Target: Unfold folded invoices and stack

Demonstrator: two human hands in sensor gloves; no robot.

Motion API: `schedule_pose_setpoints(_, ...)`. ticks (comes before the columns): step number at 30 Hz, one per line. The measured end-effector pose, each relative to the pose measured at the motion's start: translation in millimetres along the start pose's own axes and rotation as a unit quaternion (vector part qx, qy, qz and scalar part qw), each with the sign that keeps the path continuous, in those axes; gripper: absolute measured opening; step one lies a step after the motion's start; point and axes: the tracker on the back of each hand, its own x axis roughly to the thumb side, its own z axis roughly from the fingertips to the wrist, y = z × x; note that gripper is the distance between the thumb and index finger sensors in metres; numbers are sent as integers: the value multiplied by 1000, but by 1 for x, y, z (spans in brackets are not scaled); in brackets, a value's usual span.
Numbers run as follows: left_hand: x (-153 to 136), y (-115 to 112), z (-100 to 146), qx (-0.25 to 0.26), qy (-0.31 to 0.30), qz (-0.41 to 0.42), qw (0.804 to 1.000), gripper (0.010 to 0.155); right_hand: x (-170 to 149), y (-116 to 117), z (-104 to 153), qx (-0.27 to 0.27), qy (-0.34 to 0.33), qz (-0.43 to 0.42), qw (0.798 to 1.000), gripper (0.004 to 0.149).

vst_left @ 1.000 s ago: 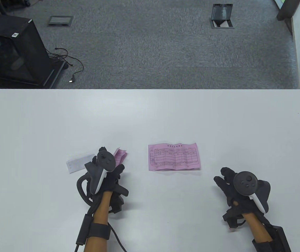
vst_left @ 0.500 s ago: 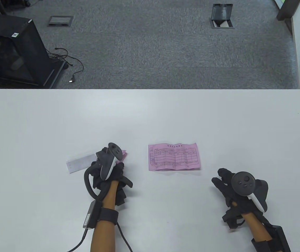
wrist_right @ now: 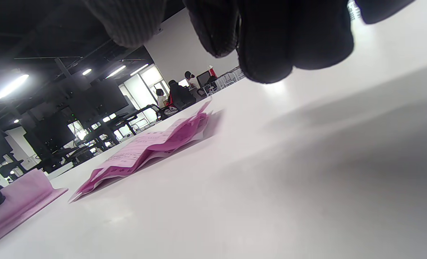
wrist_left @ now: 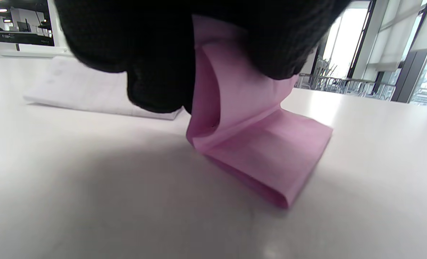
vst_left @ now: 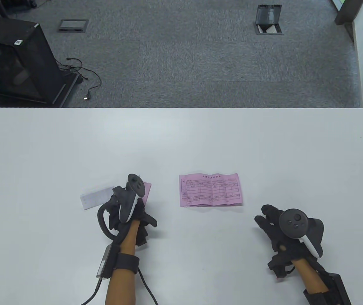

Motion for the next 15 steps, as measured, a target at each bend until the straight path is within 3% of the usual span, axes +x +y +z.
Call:
schedule_pose_setpoints(5, -7, 25, 21, 47, -48, 50, 996, 41, 7, -2, 5, 4, -18, -22, 1000, 61)
schedule_pose_setpoints(9, -9, 40, 48, 58, -115, 144, 981, 41, 21, -6, 11, 8, -55, -74, 996, 60)
schedule_pose_setpoints(15, 11, 36, 91, 37, -197, 246, 948, 41, 63, -4, 28, 25, -144, -154, 977, 58)
